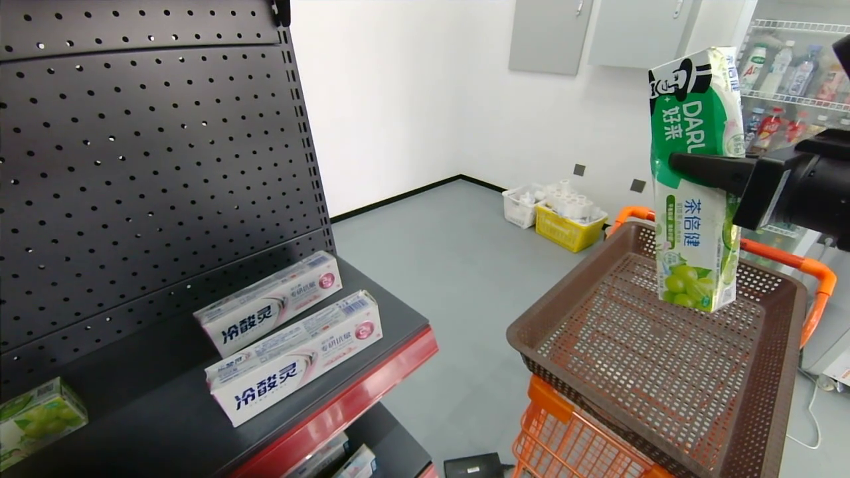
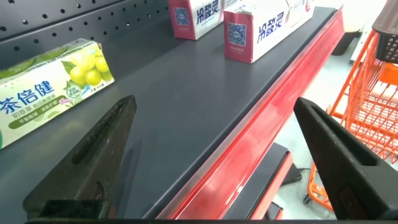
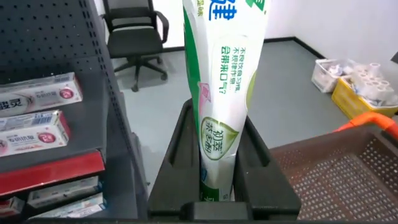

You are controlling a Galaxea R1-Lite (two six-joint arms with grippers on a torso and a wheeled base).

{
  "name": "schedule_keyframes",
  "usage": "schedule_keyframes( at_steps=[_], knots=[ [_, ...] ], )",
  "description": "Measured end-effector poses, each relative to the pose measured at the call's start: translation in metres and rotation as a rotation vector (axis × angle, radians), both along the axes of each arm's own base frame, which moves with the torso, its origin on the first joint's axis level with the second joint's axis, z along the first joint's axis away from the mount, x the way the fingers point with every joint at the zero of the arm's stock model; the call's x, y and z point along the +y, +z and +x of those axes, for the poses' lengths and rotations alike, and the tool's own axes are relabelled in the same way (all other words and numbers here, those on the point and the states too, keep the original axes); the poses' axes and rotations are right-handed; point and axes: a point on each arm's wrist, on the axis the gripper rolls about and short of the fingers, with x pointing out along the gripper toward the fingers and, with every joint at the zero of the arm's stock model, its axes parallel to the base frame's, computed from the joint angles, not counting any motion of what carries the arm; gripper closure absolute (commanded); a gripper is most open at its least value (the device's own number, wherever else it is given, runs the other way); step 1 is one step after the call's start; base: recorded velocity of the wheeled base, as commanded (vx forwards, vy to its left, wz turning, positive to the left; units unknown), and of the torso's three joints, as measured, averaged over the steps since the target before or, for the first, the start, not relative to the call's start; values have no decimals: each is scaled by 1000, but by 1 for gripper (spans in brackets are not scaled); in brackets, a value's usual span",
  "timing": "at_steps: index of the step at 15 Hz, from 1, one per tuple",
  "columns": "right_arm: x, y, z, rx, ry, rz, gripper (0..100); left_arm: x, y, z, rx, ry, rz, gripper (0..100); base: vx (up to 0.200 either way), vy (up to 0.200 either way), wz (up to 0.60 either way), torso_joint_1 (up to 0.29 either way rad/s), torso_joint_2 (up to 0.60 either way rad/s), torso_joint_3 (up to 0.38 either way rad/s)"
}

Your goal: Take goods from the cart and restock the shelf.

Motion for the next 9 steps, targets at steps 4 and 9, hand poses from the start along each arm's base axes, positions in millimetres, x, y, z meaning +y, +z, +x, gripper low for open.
schedule_keyframes(
  at_steps=[4, 9],
  knots=[
    [4, -2, 0, 10, 19, -2, 100, 0, 0, 0, 0, 0, 0, 0, 0, 0, 600, 0, 1, 2],
    [5, -3, 0, 12, 23, -2, 100, 0, 0, 0, 0, 0, 0, 0, 0, 0, 600, 0, 4, 0]
  ],
)
